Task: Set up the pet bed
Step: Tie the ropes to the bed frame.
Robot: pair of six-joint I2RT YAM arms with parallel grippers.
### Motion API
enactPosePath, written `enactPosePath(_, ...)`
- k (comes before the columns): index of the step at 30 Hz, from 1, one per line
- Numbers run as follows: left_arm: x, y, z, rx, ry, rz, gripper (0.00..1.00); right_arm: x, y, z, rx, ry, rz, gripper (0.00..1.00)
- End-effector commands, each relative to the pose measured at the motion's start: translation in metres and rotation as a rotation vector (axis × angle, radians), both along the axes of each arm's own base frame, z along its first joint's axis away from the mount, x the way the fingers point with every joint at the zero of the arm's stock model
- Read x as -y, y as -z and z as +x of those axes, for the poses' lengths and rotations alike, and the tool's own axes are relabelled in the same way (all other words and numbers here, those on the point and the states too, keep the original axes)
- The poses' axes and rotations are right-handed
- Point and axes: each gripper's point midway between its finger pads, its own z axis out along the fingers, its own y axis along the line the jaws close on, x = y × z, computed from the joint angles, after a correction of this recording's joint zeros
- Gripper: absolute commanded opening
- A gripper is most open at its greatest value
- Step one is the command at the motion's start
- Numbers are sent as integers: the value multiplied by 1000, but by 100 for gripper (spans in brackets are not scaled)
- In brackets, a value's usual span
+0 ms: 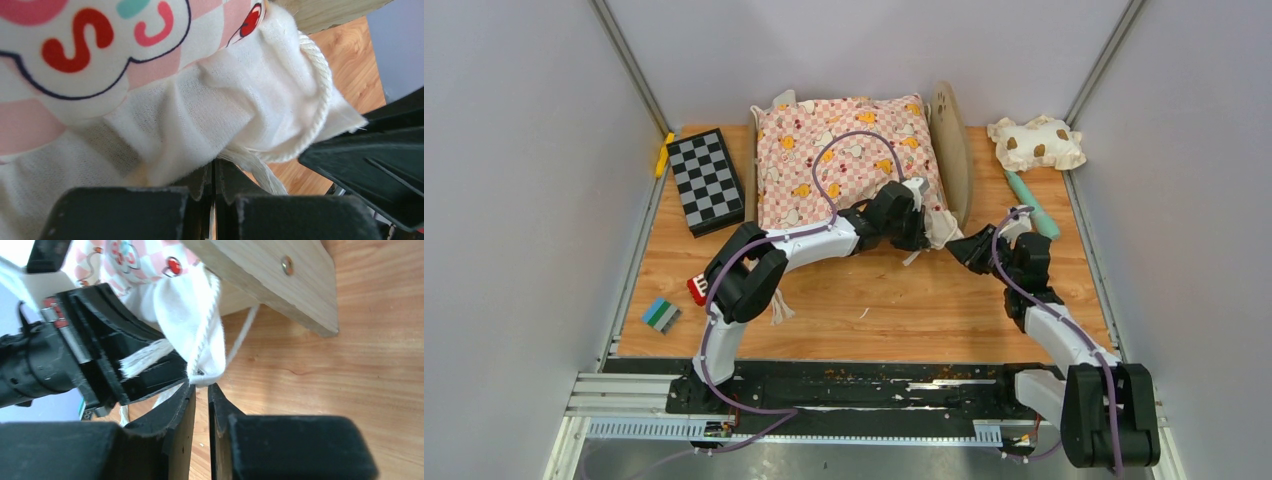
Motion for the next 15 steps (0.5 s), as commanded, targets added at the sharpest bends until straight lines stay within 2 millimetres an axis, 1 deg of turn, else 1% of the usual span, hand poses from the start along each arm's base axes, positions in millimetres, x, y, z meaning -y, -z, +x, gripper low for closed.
enactPosePath(1,-1,-23,1,35,8,-37,0,0,11,6,-38,13,7,16)
enactPosePath(6,-2,-23,1,35,8,-34,0,-4,8,19,-27,2,46,16)
enactPosePath(7,-3,-24,0,36,9,-34,0,-6,10,21,-37,-3,52,16)
enactPosePath(10,-3,-24,0,36,9,-31,0,-9,10,24,-41,-19,68,23)
enactPosePath(13,-4,-24,0,38,8,-28,0,-9,13,21,-40,-22,68,34)
enactPosePath(15,-5,-24,0,37,8,-27,0,-9,13,18,-34,-25,68,37)
